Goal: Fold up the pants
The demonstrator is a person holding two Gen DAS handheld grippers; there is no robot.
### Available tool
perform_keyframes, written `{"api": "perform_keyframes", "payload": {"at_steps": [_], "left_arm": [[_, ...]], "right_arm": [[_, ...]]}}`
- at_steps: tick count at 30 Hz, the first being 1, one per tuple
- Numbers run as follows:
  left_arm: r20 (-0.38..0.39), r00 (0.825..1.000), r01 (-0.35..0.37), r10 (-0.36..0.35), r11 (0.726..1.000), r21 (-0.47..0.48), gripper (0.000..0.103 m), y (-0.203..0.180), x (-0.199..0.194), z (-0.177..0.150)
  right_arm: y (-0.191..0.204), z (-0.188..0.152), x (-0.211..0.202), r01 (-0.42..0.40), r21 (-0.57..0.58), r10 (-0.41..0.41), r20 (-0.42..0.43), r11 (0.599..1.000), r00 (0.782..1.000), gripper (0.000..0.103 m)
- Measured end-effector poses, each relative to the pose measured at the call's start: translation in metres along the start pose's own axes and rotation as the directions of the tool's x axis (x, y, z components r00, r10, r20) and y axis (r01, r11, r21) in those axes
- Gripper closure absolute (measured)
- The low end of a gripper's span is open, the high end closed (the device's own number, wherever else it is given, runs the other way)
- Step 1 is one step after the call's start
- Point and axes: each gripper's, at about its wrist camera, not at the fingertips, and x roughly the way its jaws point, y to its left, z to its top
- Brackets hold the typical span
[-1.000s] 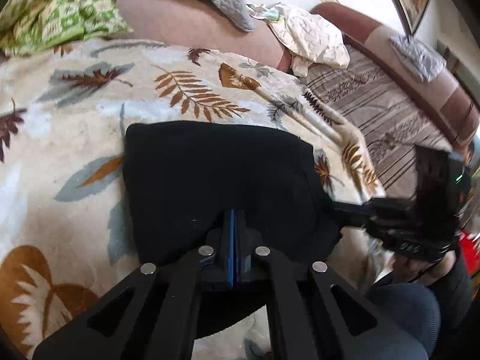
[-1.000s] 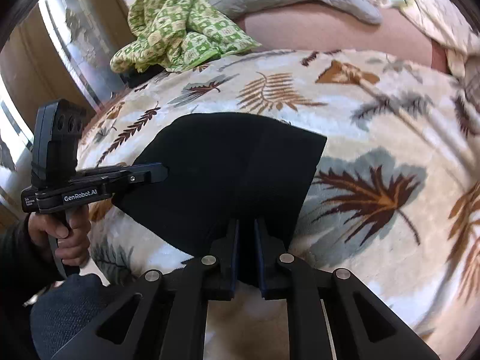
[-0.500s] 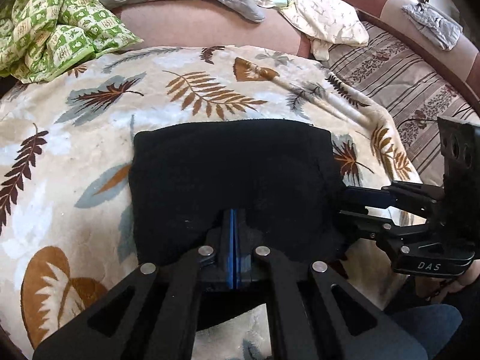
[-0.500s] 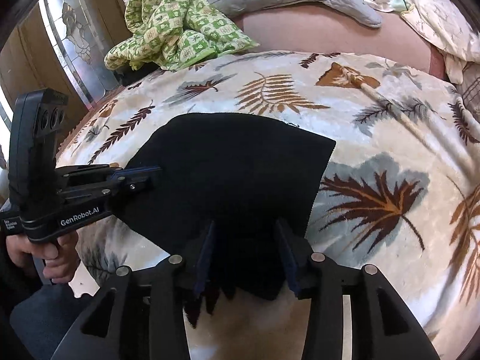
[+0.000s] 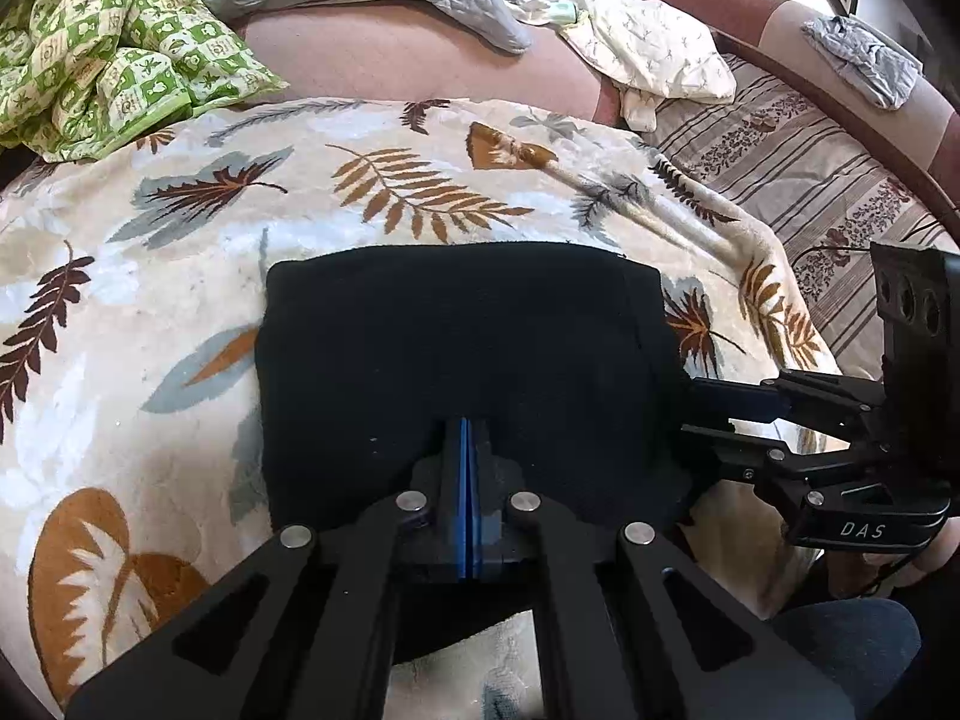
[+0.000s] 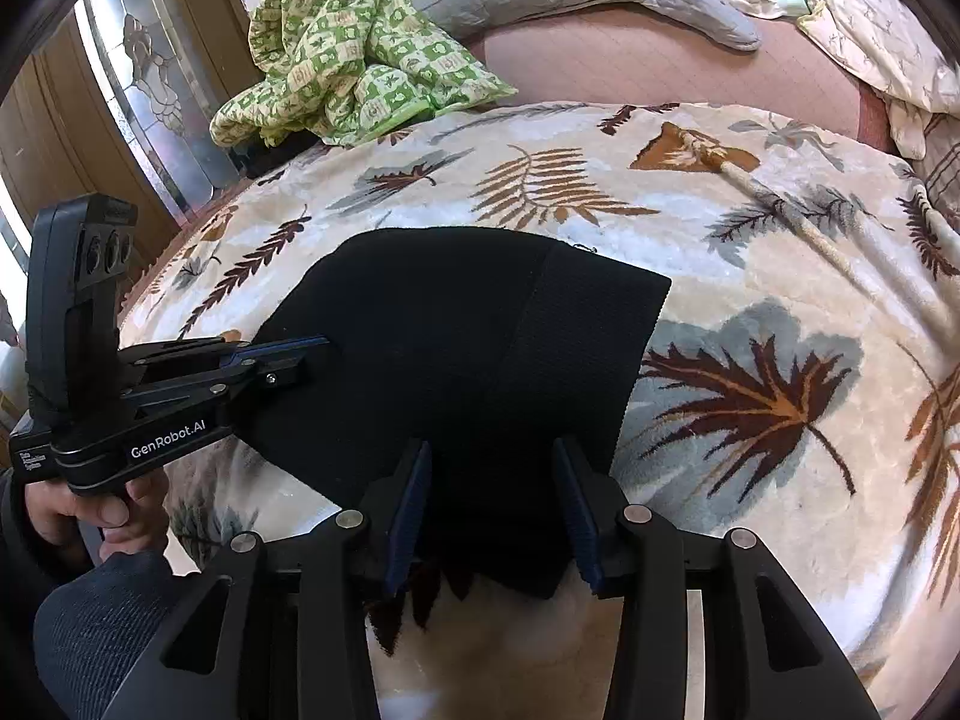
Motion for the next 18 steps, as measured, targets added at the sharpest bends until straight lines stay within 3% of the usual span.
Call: {"api": "perform_keyframes", "payload": {"at_steps": [2, 6, 9, 10, 11, 13, 14, 18], "left_arm": [[0.001, 1.0, 0.009, -0.009, 1.0, 0.007, 0.102, 0.001, -0.001, 0.001], [0.009, 0.999, 0.046, -0.046, 0.999, 0.004, 0.102, 0.002, -0.004, 0.003], [0.006, 0.998, 0.056, -0.056, 0.998, 0.016, 0.09, -0.003, -0.005, 0.003], [0.0, 0.997, 0.081, -0.081, 0.996, 0.028, 0.07, -0.007, -0.006, 0.004], [-0.015, 0.991, 0.134, -0.134, 0.99, 0.046, 0.038, -0.014, -0.007, 0.005], [-0.011, 0.995, 0.1, -0.1, 0.992, 0.082, 0.029, -0.025, -0.015, 0.006], [0.003, 0.997, 0.072, -0.072, 0.992, 0.101, 0.016, -0.03, -0.021, 0.007], [0.121, 0.993, -0.028, 0.006, 0.983, 0.182, 0.0, -0.046, -0.06, 0.001]], "right_arm": [[-0.001, 0.0, -0.001, -0.015, 0.007, 0.015, 0.006, 1.0, 1.0, 0.055], [0.003, 0.0, -0.002, -0.043, -0.004, 0.043, 0.009, 0.999, 0.999, 0.04], [0.013, -0.001, 0.0, -0.014, -0.056, 0.015, 0.005, 0.998, 1.0, 0.03], [0.014, -0.001, 0.0, 0.008, -0.062, -0.008, 0.007, 0.998, 1.0, 0.027], [0.013, -0.001, 0.001, 0.029, -0.041, -0.029, -0.002, 0.999, 1.0, 0.019], [0.006, 0.0, -0.002, -0.003, 0.001, 0.003, 0.0, 1.0, 1.0, 0.023], [0.004, 0.001, -0.008, -0.008, 0.012, 0.007, 0.02, 1.0, 1.0, 0.023], [0.003, 0.002, -0.031, -0.022, -0.001, 0.022, 0.105, 1.0, 0.994, 0.023]]}}
